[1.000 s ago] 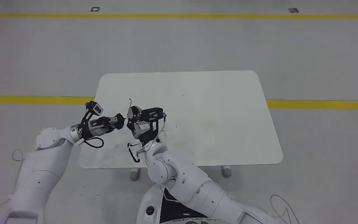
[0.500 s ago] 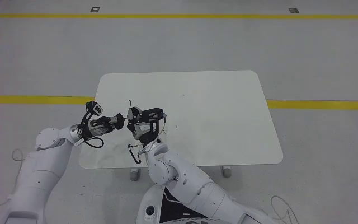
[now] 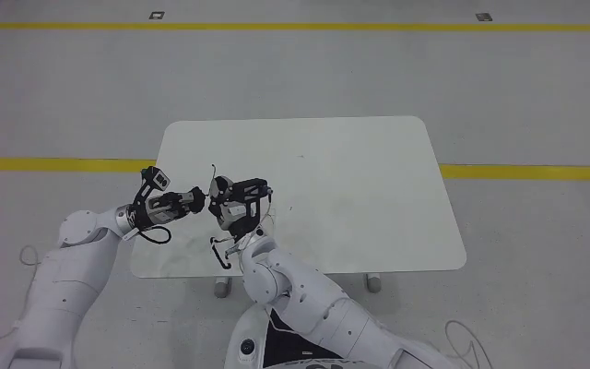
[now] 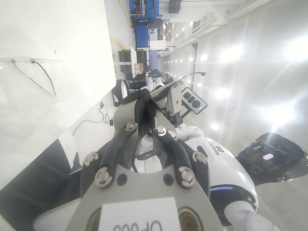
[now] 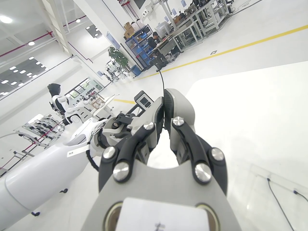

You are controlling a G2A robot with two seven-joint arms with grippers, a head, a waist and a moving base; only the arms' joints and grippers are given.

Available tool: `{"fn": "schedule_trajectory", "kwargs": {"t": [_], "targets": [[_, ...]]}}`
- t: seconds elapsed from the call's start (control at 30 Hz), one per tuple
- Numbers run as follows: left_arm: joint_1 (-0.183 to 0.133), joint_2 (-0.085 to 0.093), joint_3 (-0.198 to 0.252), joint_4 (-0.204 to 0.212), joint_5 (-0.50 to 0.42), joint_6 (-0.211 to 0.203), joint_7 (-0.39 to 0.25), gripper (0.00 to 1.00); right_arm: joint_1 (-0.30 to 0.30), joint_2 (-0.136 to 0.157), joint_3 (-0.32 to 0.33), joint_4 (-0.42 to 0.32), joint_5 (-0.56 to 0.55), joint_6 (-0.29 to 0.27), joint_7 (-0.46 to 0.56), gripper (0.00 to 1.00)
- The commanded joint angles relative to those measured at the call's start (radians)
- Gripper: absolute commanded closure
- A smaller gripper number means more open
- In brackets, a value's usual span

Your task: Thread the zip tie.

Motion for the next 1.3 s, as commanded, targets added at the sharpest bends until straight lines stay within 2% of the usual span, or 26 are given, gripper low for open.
{"fn": "schedule_trajectory", "kwargs": {"t": [0.0, 0.5, 1.27], "targets": [[0.000, 0.000, 0.000, 0.000, 0.000, 0.000, 0.000, 1.00, 0.004, -0.002, -0.003, 0.007, 0.004, 0.001, -0.005, 1.00], [0.000, 0.000, 0.000, 0.000, 0.000, 0.000, 0.000, 1.00, 0.028, -0.011, -0.025, 0.043, 0.027, 0.005, -0.031, 1.00], [0.000, 0.000, 0.000, 0.000, 0.000, 0.000, 0.000, 1.00, 0.024, -0.008, -0.033, 0.044, 0.016, 0.018, -0.042, 1.00]]}}
